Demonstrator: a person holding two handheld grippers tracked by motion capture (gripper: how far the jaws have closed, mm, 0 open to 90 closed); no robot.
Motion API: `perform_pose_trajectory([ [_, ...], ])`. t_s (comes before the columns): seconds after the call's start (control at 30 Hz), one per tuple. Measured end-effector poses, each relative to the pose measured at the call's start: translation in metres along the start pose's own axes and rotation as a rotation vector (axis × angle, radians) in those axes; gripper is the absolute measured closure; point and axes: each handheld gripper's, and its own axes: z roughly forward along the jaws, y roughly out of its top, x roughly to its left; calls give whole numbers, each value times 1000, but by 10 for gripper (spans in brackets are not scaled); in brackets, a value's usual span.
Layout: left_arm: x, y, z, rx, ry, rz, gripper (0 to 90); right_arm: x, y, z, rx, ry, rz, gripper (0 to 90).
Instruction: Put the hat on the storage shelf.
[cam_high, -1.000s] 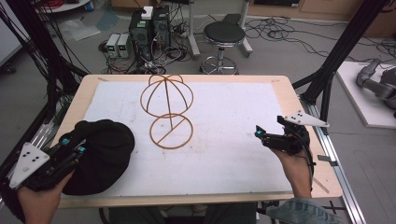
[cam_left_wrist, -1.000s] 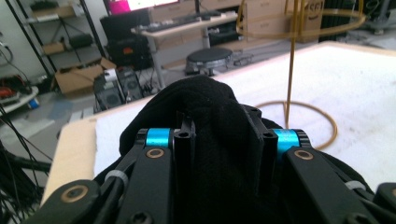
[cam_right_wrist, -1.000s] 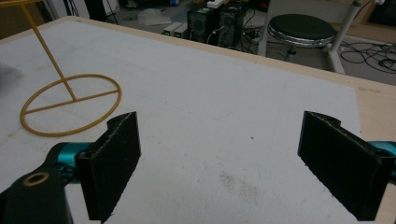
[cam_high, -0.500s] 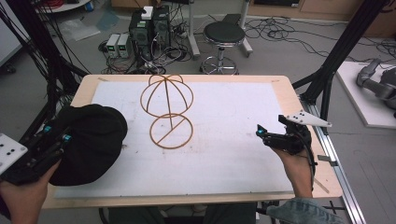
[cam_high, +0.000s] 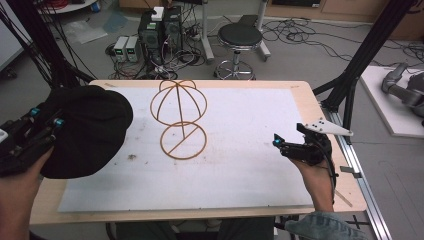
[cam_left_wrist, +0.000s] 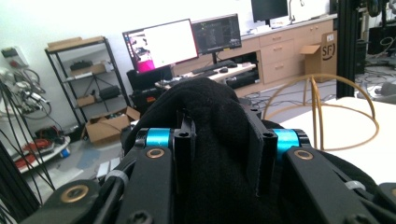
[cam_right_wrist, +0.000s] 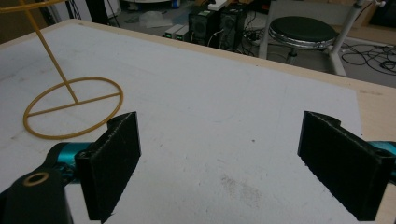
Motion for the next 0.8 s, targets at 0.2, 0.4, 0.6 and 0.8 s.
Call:
perform_pose_trajectory([
  [0.2,5,20,9,-38,-4,1,690,0,0,-1,-2,0,-2,130],
  [0.4,3,41,24,-88,-17,7,690,0,1,-1,-4,3,2,130],
  [0.6,-1,53,40,-131,-44,-3,690,-1,1,-2,-13,4,3,130],
  [0.8,-6,58,55,-164,-74,-23,690,-2,1,-4,-12,3,6,130],
])
